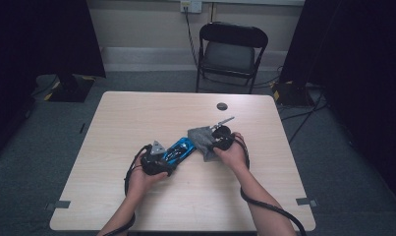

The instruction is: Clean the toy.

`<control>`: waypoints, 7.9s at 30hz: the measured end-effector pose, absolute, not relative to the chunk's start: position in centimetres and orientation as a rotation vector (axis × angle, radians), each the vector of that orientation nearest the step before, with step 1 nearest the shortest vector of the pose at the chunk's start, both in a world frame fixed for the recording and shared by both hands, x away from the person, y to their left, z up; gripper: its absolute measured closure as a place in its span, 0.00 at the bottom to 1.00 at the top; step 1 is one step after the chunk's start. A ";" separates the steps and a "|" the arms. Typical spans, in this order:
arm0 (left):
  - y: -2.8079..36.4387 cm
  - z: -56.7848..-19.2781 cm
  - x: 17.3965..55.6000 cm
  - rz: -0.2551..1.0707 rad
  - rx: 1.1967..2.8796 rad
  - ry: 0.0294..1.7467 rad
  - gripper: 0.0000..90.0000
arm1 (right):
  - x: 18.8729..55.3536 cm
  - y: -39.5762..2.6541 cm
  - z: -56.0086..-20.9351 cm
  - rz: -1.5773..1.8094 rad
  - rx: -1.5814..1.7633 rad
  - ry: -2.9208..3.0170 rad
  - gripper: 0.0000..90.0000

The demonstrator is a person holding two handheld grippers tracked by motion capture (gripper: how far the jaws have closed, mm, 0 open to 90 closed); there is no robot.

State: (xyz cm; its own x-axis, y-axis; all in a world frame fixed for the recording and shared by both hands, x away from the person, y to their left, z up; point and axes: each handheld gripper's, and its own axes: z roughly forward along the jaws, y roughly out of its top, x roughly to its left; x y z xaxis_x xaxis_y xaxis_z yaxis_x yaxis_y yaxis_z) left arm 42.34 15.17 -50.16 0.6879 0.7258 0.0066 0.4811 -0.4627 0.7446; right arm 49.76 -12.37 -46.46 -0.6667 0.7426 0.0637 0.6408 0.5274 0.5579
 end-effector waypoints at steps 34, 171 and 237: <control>15.2 -50.2 42.3 0.420 2.151 0.920 0.27 | 45.5 -12.5 -42.4 1.053 0.942 2.574 0.84; 15.2 -50.2 42.3 0.420 2.150 0.920 0.27 | 49.2 -13.0 -46.7 0.848 1.129 2.576 0.84; 15.2 -50.2 42.3 0.420 2.152 0.920 0.27 | 44.2 -5.0 -45.2 0.955 0.732 2.768 0.83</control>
State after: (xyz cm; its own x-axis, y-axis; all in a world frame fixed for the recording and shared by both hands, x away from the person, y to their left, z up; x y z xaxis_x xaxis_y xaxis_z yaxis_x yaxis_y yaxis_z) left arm 42.34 15.18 -50.16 0.6885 0.7252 0.0075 0.4808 -0.4641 0.7439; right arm 44.18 -5.00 -45.24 -0.8753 0.4819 0.0401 0.4040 0.6833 0.6082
